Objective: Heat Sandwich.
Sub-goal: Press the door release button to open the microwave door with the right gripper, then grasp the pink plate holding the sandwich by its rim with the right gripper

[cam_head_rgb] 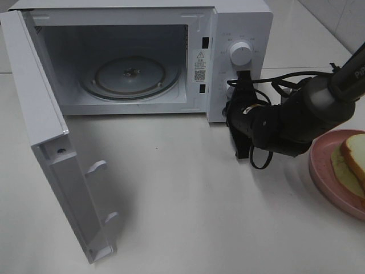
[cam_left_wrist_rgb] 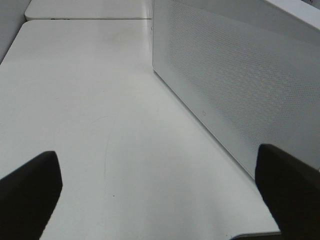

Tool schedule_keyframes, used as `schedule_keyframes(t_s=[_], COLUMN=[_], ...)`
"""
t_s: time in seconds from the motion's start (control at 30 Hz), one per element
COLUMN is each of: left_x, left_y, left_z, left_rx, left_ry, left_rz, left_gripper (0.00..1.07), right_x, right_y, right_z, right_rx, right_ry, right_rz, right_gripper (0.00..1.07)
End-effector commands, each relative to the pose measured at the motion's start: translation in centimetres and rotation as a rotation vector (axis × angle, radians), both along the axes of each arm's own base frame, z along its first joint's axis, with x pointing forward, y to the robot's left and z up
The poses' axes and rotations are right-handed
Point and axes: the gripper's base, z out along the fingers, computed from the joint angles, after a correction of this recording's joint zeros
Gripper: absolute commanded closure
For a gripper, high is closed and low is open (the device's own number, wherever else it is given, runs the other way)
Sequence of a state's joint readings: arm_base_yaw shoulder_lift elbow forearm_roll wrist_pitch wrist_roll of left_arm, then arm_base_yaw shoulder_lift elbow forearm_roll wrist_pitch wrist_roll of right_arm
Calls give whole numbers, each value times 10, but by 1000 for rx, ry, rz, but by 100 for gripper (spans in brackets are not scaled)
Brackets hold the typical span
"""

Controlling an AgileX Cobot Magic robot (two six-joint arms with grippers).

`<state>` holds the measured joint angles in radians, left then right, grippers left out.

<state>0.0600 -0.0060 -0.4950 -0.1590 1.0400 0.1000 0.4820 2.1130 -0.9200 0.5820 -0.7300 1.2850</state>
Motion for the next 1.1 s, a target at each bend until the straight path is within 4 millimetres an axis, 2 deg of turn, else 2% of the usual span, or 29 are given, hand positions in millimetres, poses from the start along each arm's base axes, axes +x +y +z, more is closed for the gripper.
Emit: schedule_keyframes(t_s=[0.03, 0.07, 0.2, 0.33, 0.53, 0.73, 0.83, 0.87, 1.0, 1.1], left_x=[-3, -3, -3, -3, -3, -3, -3, -3, -3, -3], left_y=[-1, -1, -1, -1, -1, -1, -1, -1, -1, -1], left_z=[0, 0, 0, 0, 0, 0, 0, 0, 0, 0], left_rx=[-8, -8, -8, -8, -8, -8, -8, -8, -8, -8], left_ry=[-24, -24, -24, -24, -24, -24, -24, -24, -24, -24], left_rz=[-1, -1, -1, -1, -1, -1, -1, -1, -1, -1], left_gripper=[5, 5, 5, 5, 5, 5, 5, 5, 5, 5], right_x=[8, 1, -8, -28, -43, -58, -68, -68, -81, -87], right_y=[-2, -1, -2, 3, 3, 1, 3, 3, 4, 4], right_z=[30, 29, 27, 20, 20, 34, 46, 46, 57, 60], right_rx=[0, -1, -5, -20, -41, -103, -177, -177, -322, -381], right_ry=[-195, -171, -116, -19, 32, 69, 117, 117, 178, 208], right_rz=[-21, -10, 11, 64, 103, 204, 345, 345, 549, 630], right_gripper=[107, 107, 107, 107, 107, 106, 105, 105, 104, 103])
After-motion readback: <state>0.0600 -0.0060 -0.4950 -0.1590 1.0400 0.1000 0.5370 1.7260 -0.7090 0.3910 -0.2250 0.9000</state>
